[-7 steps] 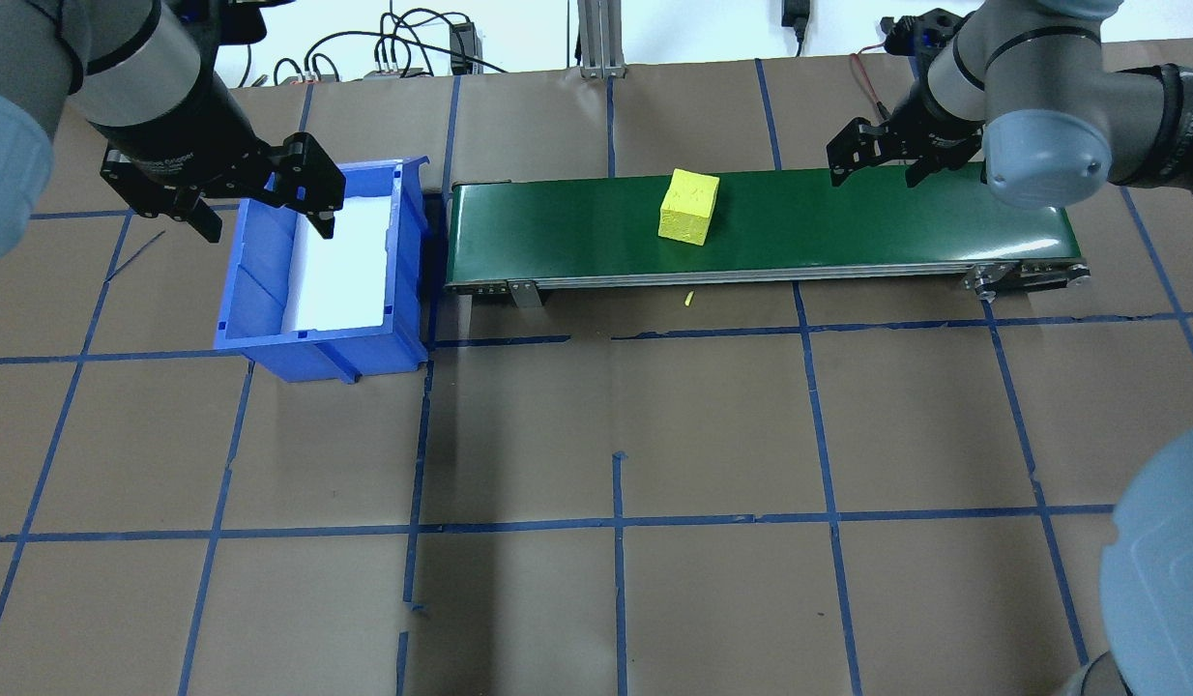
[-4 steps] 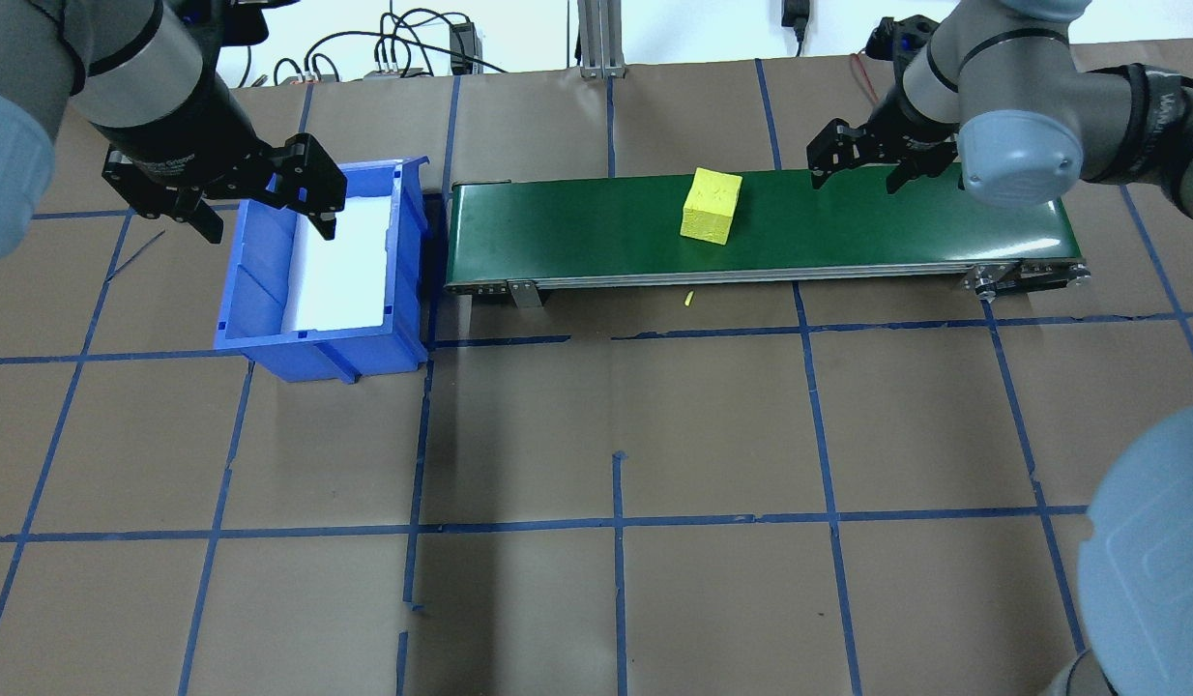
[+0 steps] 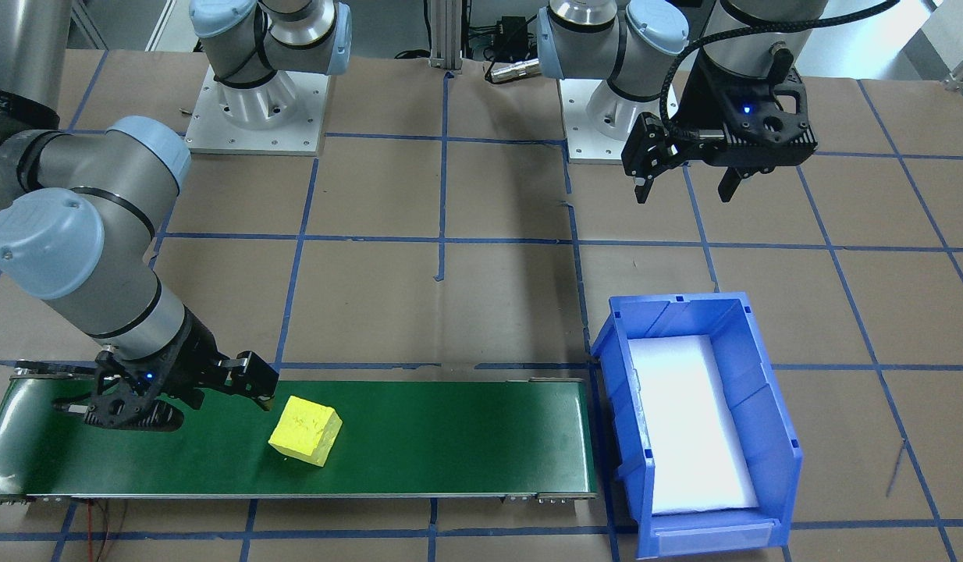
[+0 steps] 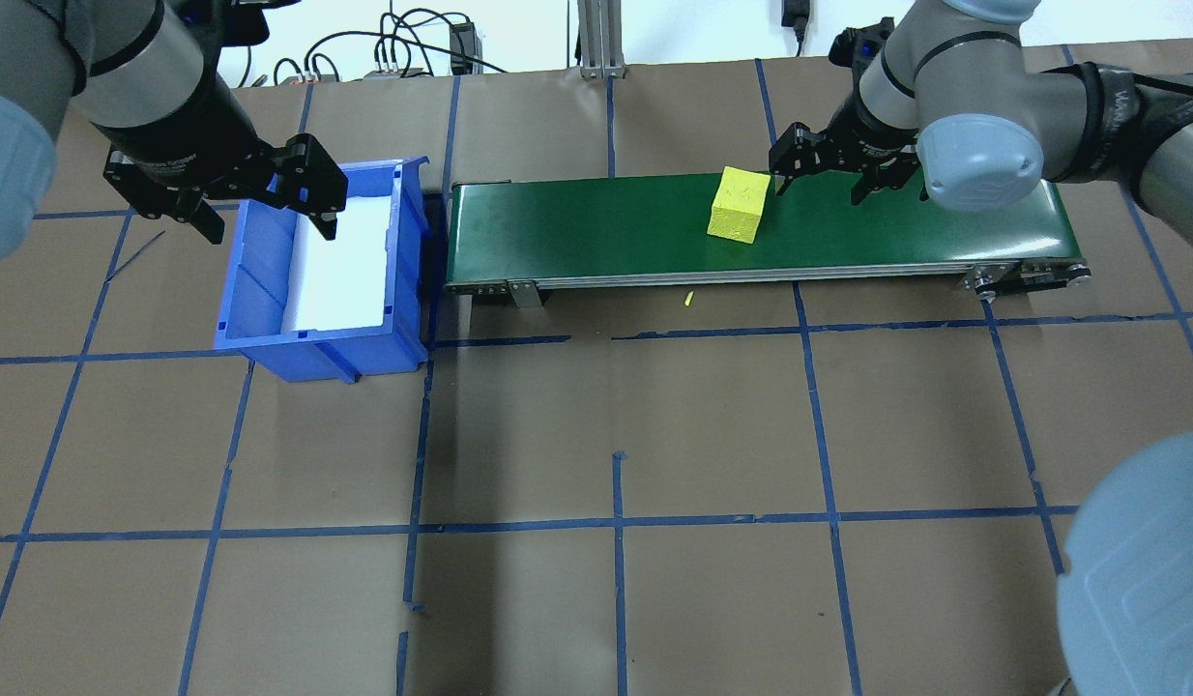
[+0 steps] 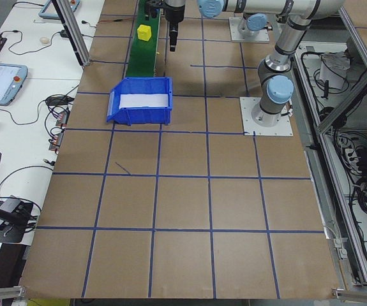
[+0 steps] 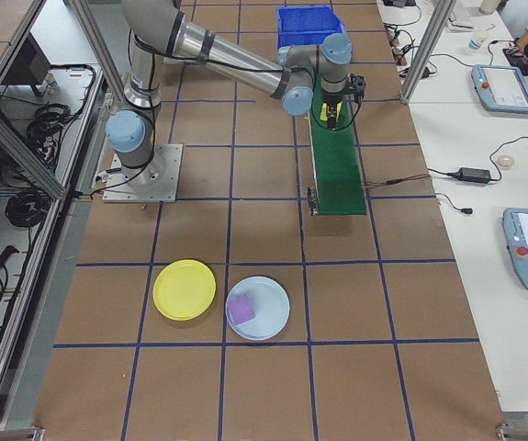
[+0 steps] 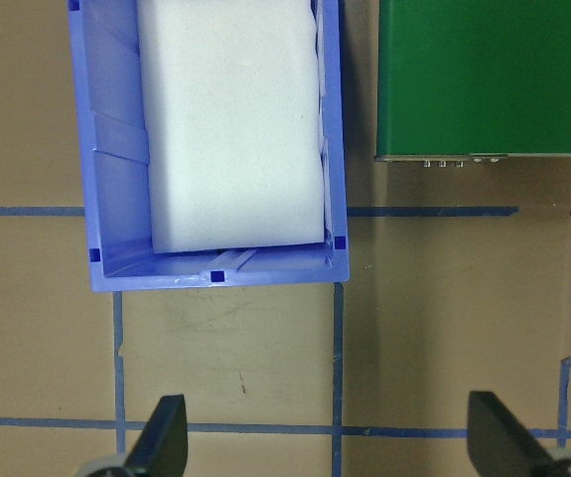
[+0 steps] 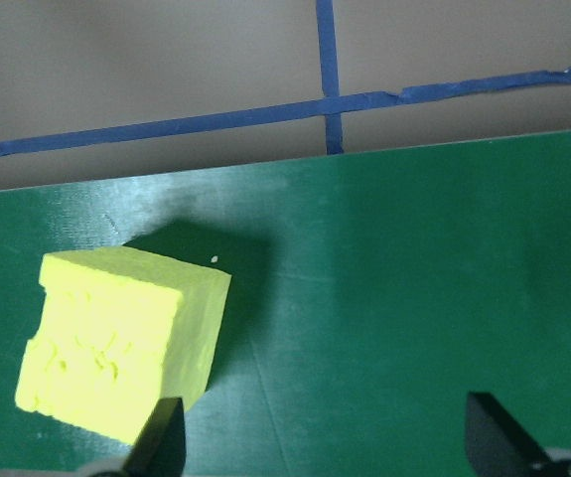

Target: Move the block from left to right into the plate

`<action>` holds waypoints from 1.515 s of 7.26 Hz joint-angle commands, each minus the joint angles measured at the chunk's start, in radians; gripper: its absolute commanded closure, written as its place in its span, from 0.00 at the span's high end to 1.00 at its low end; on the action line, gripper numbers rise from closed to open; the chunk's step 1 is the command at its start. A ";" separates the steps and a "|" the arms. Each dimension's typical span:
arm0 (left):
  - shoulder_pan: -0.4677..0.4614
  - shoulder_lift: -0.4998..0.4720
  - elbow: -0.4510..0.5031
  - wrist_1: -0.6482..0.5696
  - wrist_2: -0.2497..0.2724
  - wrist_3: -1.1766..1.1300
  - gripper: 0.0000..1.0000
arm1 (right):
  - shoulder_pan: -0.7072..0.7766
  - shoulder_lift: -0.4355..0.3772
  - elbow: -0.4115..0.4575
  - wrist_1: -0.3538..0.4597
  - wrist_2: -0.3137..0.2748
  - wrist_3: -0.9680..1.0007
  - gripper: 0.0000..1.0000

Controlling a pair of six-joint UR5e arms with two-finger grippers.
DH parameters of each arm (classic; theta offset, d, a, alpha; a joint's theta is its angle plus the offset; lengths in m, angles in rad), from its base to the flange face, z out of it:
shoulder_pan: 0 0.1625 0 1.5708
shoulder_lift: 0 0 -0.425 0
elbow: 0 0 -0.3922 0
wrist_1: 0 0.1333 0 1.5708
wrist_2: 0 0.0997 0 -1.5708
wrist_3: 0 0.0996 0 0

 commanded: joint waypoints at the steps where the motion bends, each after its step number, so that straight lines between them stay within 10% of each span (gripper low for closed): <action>1: 0.000 0.000 -0.001 -0.001 -0.001 0.000 1.00 | 0.009 0.006 -0.003 0.005 0.002 0.011 0.99; 6: -0.002 -0.002 -0.004 -0.001 -0.002 0.000 1.00 | 0.008 0.088 -0.013 -0.051 0.054 -0.079 0.99; 7: -0.002 -0.002 -0.004 -0.001 -0.002 0.000 1.00 | 0.005 0.129 -0.009 -0.111 -0.040 -0.157 0.92; 8: -0.002 0.000 -0.004 -0.001 -0.002 0.000 1.00 | 0.000 0.131 -0.013 -0.130 -0.167 -0.238 0.38; 9: -0.002 -0.002 -0.004 -0.001 -0.002 0.000 1.00 | -0.015 0.077 -0.025 -0.124 -0.235 -0.275 0.21; 11: -0.002 -0.002 -0.004 -0.001 -0.002 0.000 1.00 | -0.073 0.012 0.026 -0.134 -0.416 -0.523 0.24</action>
